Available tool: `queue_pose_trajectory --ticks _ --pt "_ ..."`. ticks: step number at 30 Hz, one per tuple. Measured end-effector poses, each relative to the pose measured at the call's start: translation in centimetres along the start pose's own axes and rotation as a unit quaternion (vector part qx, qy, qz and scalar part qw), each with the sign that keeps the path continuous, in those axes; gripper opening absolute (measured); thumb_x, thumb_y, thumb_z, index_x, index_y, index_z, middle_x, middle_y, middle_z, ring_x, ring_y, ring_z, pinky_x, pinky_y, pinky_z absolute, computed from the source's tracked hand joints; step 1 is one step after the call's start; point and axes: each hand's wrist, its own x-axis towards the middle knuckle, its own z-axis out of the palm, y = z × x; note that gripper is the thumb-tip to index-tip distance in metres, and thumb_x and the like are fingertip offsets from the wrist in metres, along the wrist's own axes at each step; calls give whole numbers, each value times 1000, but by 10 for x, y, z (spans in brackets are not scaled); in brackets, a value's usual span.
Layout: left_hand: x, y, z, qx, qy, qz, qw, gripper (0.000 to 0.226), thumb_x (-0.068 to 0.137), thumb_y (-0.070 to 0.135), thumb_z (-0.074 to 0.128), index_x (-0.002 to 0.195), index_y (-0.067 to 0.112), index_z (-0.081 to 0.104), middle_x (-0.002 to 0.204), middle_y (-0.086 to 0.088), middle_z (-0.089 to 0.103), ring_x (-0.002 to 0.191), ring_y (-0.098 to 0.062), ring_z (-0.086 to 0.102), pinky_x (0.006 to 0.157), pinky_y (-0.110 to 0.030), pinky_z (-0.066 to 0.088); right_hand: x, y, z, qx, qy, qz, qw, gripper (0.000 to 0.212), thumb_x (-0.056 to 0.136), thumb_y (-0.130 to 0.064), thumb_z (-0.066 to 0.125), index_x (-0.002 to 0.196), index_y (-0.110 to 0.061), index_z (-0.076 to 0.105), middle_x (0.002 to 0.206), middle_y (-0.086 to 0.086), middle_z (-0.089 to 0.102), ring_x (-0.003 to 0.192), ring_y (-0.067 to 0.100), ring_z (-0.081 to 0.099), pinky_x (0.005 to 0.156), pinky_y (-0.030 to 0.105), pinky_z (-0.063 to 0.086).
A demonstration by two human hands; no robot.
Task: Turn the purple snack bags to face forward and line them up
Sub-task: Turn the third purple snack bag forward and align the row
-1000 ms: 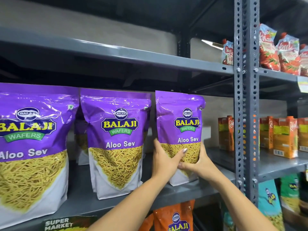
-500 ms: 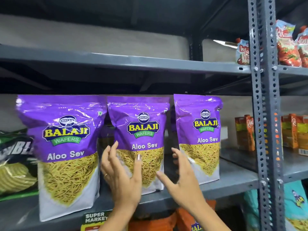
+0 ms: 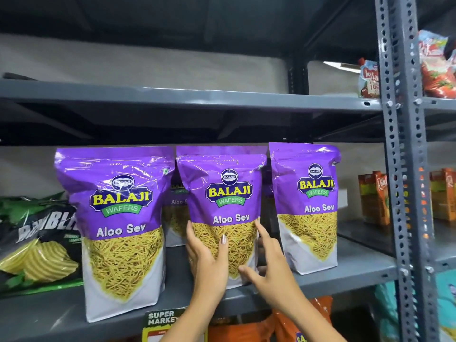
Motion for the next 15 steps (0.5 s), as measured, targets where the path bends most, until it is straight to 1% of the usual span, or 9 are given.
queue_pose_trajectory --ticks 3,7,9,11,12,13,15 --pt "-1 0 4 13 -5 8 1000 90 80 45 53 152 18 7 162 -7 12 149 -21 15 118 -39 18 -2 2 -1 15 14 5 1000 96 62 -50 66 145 -50 16 120 -7 44 118 8 48 94 40 51" --pt "0 0 5 25 -6 8 1000 91 78 48 51 153 19 7 161 -8 14 148 -23 17 117 -40 19 0 2 -5 3 9 10 1000 97 62 -51 66 144 -51 14 125 -8 42 119 9 50 93 42 51" --pt "-1 0 4 23 -1 2 1000 94 78 54 54 152 21 7 160 -8 12 148 -22 18 118 -40 20 -2 -1 -5 -5 15 9 1000 98 62 -50 67 145 -48 14 129 -7 43 121 5 45 99 40 47" --pt "-7 3 0 33 22 16 999 99 71 66 46 152 22 10 160 -3 8 149 -21 18 120 -44 22 -7 -11 -3 -22 48 -1 999 100 61 -51 70 146 -42 17 135 -5 41 127 3 38 110 32 36" --pt "-13 6 -6 57 38 44 997 97 71 67 42 152 22 13 160 -1 7 149 -20 17 120 -43 23 -10 -17 -1 -37 79 -10 996 99 61 -51 70 146 -39 21 137 -2 39 131 7 36 112 31 31" --pt "-21 10 -14 90 55 89 990 91 74 65 41 150 22 19 160 0 8 148 -18 17 118 -41 23 -13 -25 1 -54 117 -25 991 95 61 -48 71 145 -35 27 139 1 39 133 12 36 112 33 31" --pt "-32 20 -40 159 95 193 963 72 81 56 44 144 23 34 156 3 16 144 -13 22 113 -35 23 -19 -45 9 -63 177 -78 979 80 67 -36 74 139 -26 38 135 4 44 129 18 42 109 34 34"
